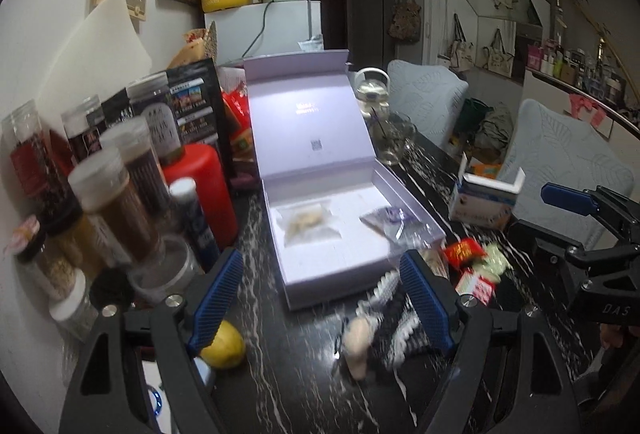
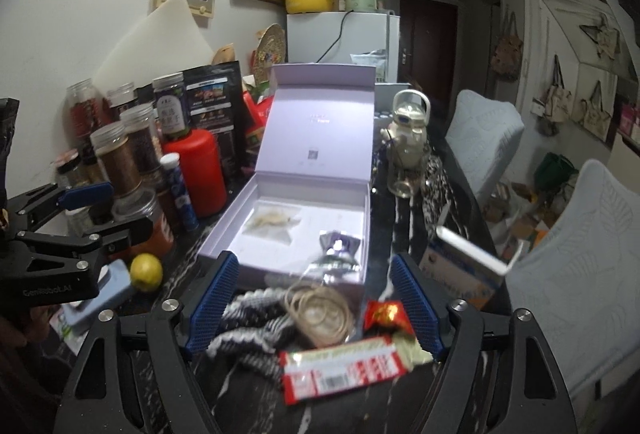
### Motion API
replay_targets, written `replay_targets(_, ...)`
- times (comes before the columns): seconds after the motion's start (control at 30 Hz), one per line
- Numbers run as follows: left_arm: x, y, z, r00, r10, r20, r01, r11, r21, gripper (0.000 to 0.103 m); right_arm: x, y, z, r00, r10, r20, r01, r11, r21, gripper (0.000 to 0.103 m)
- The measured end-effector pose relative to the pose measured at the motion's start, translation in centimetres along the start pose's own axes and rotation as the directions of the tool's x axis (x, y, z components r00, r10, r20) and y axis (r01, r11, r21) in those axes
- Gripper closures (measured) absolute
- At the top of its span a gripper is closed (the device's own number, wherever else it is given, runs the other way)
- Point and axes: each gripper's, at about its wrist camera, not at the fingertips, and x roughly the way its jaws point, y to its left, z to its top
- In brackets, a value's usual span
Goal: Organize soft objects
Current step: 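Withdraw both grippers from the box back toward the table items, then grasp the black claw clip with gingham ribbon using the left gripper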
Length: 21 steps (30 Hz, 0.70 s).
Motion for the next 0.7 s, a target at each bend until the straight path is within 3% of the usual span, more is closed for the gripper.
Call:
replay_targets(0.23,0.2,-0.9,-2.3,0.996,-0.086,-0.002,0.086,0.996,-0.028,0.022,-0.3,-0.2,-3.8,0.998,-0.021,-0.056,0.024,0.999,0.047,0.022)
replay_targets(0.7,5.1,-2.6,-6.3,0.980,-0.163,-0.110,0.159,0.986,-0.042,0.022,2.2,-3.2,-10.4,0.977,-0.057,-0.207,0.095,0.979,0.178,0.022)
